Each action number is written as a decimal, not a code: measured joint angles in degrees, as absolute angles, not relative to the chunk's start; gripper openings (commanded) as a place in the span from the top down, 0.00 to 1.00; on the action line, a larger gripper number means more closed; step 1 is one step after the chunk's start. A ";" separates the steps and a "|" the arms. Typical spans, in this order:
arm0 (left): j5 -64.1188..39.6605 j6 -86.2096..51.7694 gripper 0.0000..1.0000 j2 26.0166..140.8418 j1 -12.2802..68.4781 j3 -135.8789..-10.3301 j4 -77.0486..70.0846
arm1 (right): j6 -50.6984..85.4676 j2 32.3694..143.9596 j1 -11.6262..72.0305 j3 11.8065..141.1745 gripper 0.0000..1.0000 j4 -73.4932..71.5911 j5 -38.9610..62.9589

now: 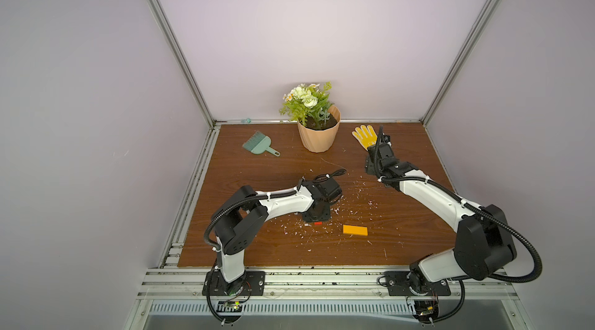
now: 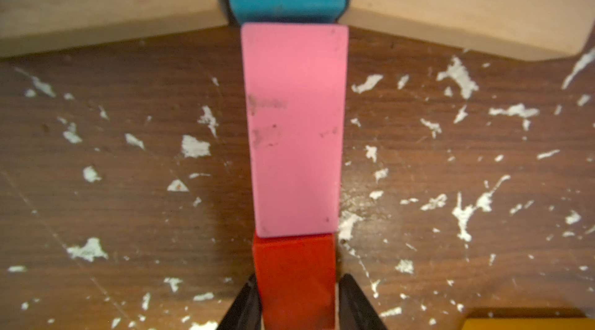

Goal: Assemble the letter t with building blocks
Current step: Adjust the building block at the center of the board.

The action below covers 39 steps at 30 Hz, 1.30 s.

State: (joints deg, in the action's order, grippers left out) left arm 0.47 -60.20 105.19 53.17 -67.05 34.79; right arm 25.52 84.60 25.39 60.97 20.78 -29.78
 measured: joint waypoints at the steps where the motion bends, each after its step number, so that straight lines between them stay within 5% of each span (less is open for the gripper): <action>1: 0.49 -59.99 0.52 105.19 53.19 -67.07 34.74 | 25.52 84.60 25.41 60.97 0.20 20.78 -29.76; 6: 0.91 -59.44 0.44 105.19 53.17 -67.24 35.05 | 25.52 84.60 25.43 60.97 0.20 20.78 -29.76; 13: 1.58 -58.92 0.60 105.25 53.19 -67.24 36.16 | 25.54 84.60 25.43 60.97 0.20 20.78 -29.76; 39: 0.03 -61.67 0.62 105.62 53.15 -67.70 35.75 | 25.50 84.60 25.80 60.97 0.21 20.80 -29.76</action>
